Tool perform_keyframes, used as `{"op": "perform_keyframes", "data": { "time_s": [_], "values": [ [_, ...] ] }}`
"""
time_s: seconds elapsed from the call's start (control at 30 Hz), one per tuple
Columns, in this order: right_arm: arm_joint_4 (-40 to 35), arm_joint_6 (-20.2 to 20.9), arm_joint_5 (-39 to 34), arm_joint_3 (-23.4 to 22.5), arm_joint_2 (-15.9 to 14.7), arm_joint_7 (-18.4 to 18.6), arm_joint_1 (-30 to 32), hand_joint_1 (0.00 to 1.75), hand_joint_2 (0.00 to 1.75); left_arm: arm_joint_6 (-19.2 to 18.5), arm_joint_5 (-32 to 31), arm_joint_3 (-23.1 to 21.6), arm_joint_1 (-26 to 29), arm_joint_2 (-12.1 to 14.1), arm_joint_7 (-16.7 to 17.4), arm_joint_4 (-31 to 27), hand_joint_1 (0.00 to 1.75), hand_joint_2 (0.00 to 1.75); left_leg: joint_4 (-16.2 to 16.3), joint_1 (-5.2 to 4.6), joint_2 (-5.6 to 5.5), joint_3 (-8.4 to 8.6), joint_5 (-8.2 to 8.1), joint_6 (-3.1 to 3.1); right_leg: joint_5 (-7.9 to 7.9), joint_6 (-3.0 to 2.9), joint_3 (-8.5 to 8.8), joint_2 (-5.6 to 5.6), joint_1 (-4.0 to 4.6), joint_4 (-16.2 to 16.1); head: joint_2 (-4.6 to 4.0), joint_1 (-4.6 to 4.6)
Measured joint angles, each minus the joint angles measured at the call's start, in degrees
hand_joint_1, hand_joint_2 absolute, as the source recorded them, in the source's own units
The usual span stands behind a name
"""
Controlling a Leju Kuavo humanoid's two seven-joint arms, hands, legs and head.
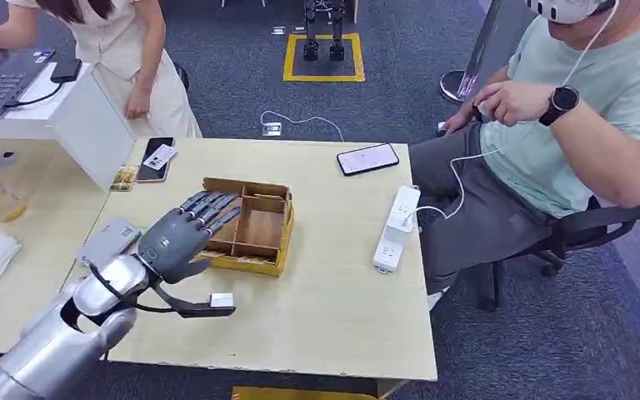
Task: Pass the card to the sensor for recognition and then transmit it.
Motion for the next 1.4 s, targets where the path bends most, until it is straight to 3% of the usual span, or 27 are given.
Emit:
{"op": "perform_keyframes", "data": {
  "time_s": [0.1,0.27,0.47,1.2,1.4],
  "values": [
    [0.0,-0.02,0.07,-0.31,0.0,0.02,0.08,0.0,1.75,0.09,-0.7,-1.16,-0.7,-2.93,0.33,1.93,0.0,1.75,0.0,0.0,0.1,0.01,0.0,0.0,0.01,-0.01,-0.03,0.1,0.0,0.0,-0.02,-0.02],
    [0.0,-0.02,0.29,-0.88,0.0,0.48,0.12,0.0,1.75,0.15,-0.68,-1.49,-1.2,-4.51,-0.06,3.44,0.0,1.75,0.0,0.02,0.08,0.01,0.0,0.0,0.01,-0.01,-0.05,0.09,0.01,0.01,-0.02,-0.02],
    [-0.02,0.0,0.46,-1.18,0.0,0.13,0.19,0.0,1.75,-0.39,0.85,-1.75,-1.36,-4.27,-1.7,3.59,0.0,1.75,-0.01,0.05,0.09,0.01,-0.01,-0.01,0.0,-0.01,-0.05,0.09,0.02,0.01,-0.02,0.0],
    [-0.2,0.0,1.05,-1.27,0.0,0.0,0.24,0.0,1.75,-0.13,-0.96,-2.28,-1.36,-4.16,-0.68,5.84,0.0,1.75,-0.01,0.04,0.08,0.01,0.0,0.0,0.0,-0.01,-0.04,0.09,0.03,0.01,-0.02,0.0],
    [-0.24,0.0,1.31,-1.31,0.0,-0.07,0.24,0.0,1.75,-1.77,0.76,-2.32,-1.49,-3.05,-3.15,6.02,0.0,1.75,-0.01,0.03,0.09,0.01,0.0,0.0,0.0,-0.01,-0.04,0.09,0.03,0.01,-0.02,-0.02]
  ]
}}
